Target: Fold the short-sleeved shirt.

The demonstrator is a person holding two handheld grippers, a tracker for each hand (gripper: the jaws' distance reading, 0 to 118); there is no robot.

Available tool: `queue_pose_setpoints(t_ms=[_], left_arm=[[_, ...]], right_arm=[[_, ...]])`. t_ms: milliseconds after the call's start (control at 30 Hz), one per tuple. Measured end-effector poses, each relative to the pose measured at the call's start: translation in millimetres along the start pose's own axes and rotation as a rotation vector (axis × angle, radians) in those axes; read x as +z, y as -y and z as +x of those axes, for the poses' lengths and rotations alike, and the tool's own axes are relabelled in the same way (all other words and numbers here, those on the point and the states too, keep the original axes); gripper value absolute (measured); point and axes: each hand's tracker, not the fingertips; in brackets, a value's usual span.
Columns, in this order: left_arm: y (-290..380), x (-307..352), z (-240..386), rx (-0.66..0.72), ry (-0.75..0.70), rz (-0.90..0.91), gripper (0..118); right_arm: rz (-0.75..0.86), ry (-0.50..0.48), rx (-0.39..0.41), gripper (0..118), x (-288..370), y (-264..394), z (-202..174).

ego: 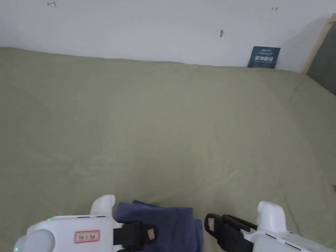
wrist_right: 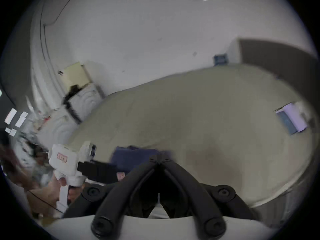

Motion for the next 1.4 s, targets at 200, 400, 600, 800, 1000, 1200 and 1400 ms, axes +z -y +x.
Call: queue_pose_setpoints(t_ms=[200,400,600,800,1000,1200,1400], left_arm=[[-28,47,-47,-0.005,-0.183,0.022,0],[-42,41,-93,0.042,-0.164,-0.076,0],[-49,16,-113,0.088,0.110,-0.178,114],[-50,-37,-124,0.158,0.182,-0.201,118],[-42,-59,-108,0.055,-0.019,-0.175,30],[-44,-41,-110,0.173,0.105,-0.170,30],[-58,15,-118,0.113,-0.006,-0.136,30]], right_arm=[[-0.199,-0.259,-0.206,0,-86,9,37],[-0.338,-0.322,-0.436,0,-136,36,111],[-0.356,-0.484,-0.565,0,-141,37,151],[-0.354,-0.518,-0.599,0,-137,35,169],[-0.342,-0.523,-0.637,0,-135,31,182],[-0.336,-0.454,-0.594,0,-129,22,174],[-0.266,-0.394,-0.528,0,-106,5,150]])
